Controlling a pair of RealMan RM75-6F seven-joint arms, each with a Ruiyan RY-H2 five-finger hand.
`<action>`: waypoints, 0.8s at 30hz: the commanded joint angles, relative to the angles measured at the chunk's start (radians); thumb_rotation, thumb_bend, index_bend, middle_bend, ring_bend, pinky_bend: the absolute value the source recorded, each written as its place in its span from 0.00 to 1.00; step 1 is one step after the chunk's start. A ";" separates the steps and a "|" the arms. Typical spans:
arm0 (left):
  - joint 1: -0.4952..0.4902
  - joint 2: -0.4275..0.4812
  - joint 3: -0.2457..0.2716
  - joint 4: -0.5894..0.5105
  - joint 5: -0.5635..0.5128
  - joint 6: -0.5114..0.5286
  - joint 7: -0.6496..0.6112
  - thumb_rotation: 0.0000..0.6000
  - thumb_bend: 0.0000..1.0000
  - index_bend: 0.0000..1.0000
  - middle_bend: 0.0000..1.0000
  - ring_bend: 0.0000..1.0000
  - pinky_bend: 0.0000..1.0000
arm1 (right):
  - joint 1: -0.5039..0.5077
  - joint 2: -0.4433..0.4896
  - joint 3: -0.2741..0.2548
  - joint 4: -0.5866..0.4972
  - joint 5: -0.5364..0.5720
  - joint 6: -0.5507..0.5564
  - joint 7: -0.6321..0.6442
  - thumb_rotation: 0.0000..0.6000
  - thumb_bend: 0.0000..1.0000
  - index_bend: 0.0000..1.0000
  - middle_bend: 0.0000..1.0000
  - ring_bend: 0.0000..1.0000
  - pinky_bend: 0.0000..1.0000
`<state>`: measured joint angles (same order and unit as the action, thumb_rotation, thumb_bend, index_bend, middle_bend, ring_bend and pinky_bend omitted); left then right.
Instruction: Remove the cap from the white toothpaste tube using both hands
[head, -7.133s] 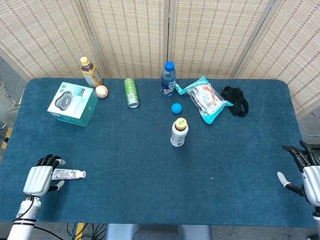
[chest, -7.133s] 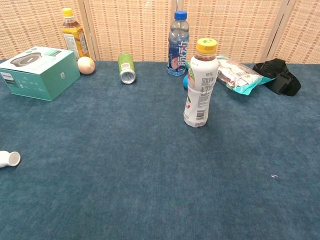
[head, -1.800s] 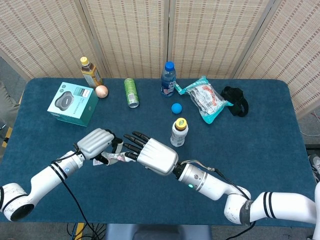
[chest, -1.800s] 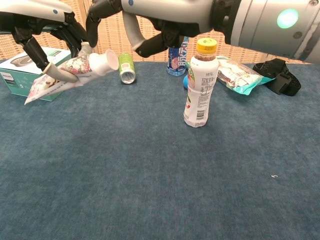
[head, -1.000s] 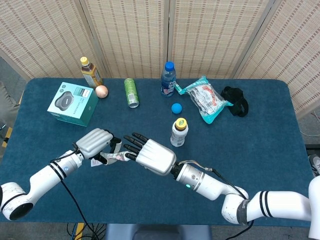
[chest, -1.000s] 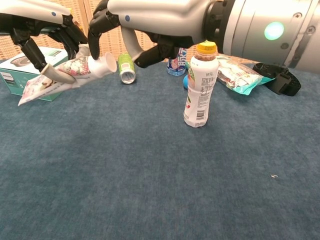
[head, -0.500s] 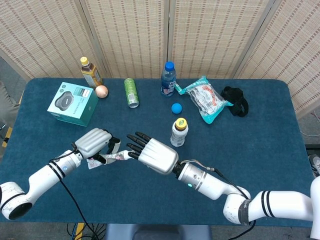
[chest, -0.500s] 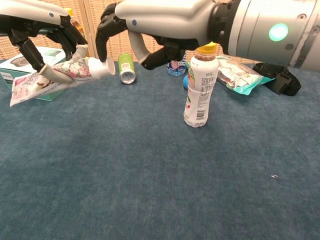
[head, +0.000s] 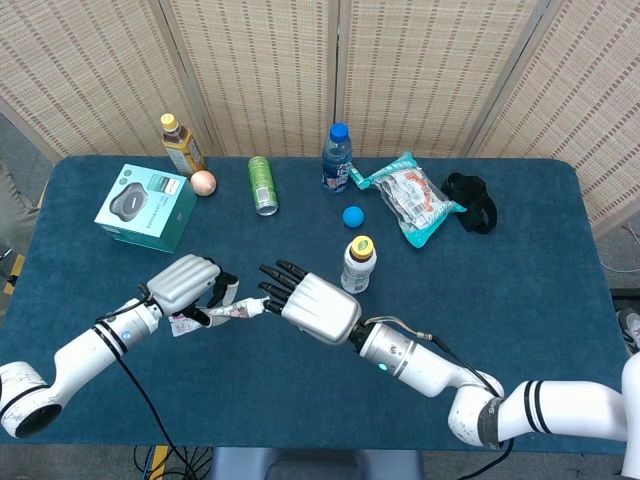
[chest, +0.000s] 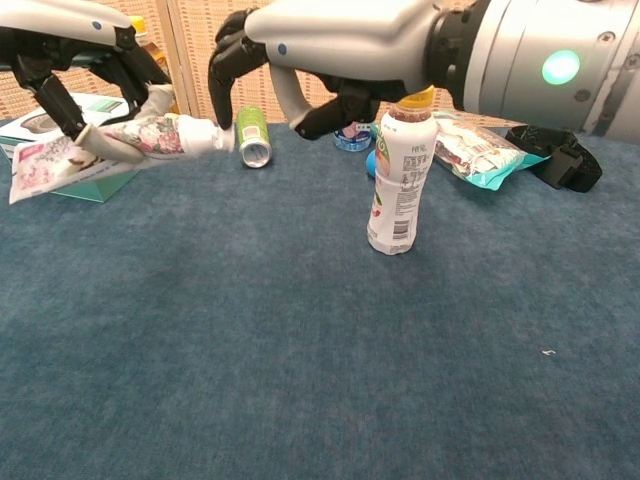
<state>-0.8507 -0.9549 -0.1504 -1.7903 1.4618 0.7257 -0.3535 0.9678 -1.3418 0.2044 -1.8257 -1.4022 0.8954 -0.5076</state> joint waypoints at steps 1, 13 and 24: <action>0.000 -0.001 0.003 0.004 0.007 0.002 -0.008 1.00 0.40 0.68 0.76 0.52 0.35 | -0.001 0.001 -0.003 0.002 0.001 0.002 -0.001 0.93 1.00 0.34 0.21 0.03 0.14; -0.003 0.008 0.010 0.002 0.029 0.010 -0.049 1.00 0.40 0.68 0.76 0.52 0.35 | -0.002 -0.005 -0.015 0.021 0.002 0.010 0.005 0.93 1.00 0.34 0.21 0.03 0.14; -0.005 0.021 0.013 -0.018 0.052 0.021 -0.096 1.00 0.40 0.68 0.76 0.52 0.35 | 0.006 -0.025 -0.016 0.038 -0.003 0.014 0.007 0.93 1.00 0.34 0.21 0.03 0.14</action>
<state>-0.8554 -0.9352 -0.1375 -1.8071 1.5121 0.7456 -0.4476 0.9736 -1.3664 0.1883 -1.7875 -1.4052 0.9091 -0.5008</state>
